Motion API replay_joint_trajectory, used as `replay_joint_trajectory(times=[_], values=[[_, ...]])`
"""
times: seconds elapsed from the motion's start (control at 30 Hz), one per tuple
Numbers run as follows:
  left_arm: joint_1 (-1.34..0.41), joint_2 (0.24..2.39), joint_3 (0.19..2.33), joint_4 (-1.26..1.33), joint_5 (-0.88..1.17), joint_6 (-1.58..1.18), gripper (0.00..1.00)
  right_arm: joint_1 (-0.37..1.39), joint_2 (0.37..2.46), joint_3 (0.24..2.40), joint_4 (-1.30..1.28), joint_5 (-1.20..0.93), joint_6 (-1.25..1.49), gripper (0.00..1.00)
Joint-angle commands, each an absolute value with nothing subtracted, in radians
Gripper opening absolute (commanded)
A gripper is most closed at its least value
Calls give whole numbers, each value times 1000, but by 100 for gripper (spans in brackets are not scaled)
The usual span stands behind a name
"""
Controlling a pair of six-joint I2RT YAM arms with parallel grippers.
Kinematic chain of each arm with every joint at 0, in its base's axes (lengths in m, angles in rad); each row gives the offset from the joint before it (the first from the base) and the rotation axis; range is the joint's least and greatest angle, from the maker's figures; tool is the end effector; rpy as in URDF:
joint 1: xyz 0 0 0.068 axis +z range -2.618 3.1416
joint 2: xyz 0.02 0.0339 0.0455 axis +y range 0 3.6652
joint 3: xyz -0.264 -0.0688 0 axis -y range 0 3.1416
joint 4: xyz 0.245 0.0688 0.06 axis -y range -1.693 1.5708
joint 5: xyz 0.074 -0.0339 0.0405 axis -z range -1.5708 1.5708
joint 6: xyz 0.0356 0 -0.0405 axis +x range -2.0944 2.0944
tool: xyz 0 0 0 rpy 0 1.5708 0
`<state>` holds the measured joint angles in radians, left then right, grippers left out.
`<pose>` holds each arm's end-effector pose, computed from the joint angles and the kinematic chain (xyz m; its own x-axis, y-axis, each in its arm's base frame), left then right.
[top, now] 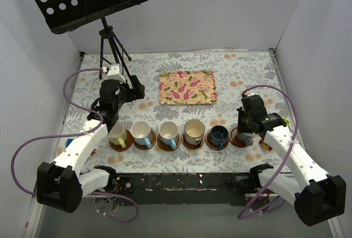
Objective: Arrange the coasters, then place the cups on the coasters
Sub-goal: Place the cup on the coaster.
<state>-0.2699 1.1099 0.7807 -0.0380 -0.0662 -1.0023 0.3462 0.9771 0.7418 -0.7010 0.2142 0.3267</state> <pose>0.2474 -0.0660 0.2882 -0.3603 -0.7728 -0.5225 -0.1804 0.6073 -0.7737 0.1804 0.0570 0.2459 -0.7859 0.0499 -0.6164 0.0413 0.9987 0.0281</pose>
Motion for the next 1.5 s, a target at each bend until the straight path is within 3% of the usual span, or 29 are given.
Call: replay_joint_trajectory(times=[0.0, 1.47], values=[[-267, 1101, 811, -38, -60, -997, 98, 339, 977, 755, -650, 224, 325, 1], [-264, 1106, 813, -41, -60, -1000, 98, 354, 991, 762, -655, 219, 336, 1]])
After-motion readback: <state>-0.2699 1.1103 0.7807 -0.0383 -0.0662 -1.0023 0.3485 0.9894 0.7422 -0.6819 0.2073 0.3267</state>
